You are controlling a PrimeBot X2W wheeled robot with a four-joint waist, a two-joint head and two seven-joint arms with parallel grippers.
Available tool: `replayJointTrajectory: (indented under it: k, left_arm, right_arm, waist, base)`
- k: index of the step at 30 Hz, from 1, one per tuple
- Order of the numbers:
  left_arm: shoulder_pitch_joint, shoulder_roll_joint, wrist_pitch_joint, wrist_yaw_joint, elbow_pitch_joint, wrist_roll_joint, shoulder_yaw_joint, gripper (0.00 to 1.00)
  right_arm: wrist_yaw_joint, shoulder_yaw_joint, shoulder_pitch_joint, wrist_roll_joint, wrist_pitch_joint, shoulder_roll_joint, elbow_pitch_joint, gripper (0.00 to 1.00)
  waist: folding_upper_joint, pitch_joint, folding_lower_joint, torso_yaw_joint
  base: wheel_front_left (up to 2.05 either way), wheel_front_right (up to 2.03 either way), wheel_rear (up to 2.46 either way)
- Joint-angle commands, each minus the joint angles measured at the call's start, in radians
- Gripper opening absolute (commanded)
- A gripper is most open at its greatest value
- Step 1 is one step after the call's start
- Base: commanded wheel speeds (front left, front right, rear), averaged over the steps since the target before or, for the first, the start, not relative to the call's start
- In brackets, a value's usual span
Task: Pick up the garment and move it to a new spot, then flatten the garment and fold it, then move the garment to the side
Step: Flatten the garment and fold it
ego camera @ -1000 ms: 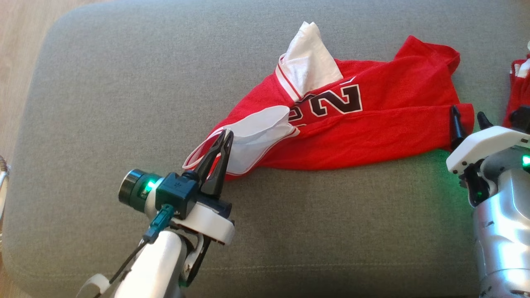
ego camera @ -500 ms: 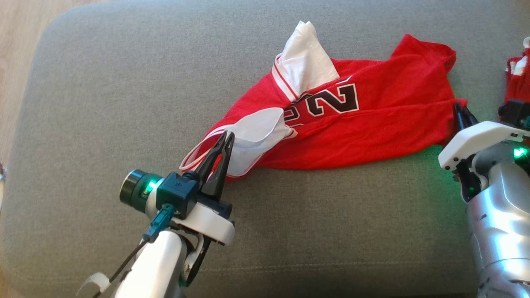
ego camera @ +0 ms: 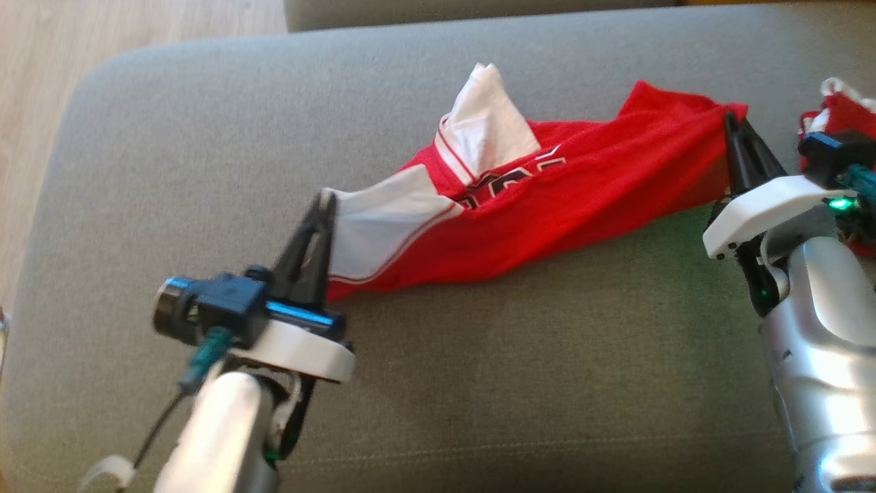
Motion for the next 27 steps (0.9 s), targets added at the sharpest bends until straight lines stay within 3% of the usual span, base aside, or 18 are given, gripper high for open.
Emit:
replayJointTrajectory:
  k: [1, 6, 14, 27]
  left_arm:
    - [-0.017, 0.01, -0.005, 0.002, -0.056, -0.024, 0.066, 0.0]
    - [-0.043, 0.033, -0.005, -0.017, -0.122, -0.074, 0.149, 0.0]
    - [-0.155, 0.075, 0.015, -0.025, -0.233, -0.146, 0.251, 0.0]
    - [-0.362, 0.066, 0.183, 0.043, -0.42, -0.292, 0.363, 0.0]
  right_arm:
    - [0.0, 0.065, 0.02, 0.026, -0.016, -0.023, -0.098, 0.0]
    - [0.0, 0.113, 0.067, 0.097, -0.019, -0.073, -0.296, 0.0]
    - [0.0, 0.11, 0.055, 0.112, 0.001, -0.115, -0.549, 0.0]
    - [0.0, 0.08, 0.04, 0.075, 0.285, -0.075, -0.918, 0.0]
  waist:
    - [0.0, -0.03, 0.0, -0.013]
    - [0.0, -0.084, 0.0, -0.029]
    - [0.0, -0.152, 0.0, -0.044]
    - [0.0, -0.181, 0.0, -0.06]
  base:
    - [0.0, 0.0, 0.0]
    - [0.0, 0.0, 0.0]
    - [0.0, 0.0, 0.0]
    - [0.0, 0.0, 0.0]
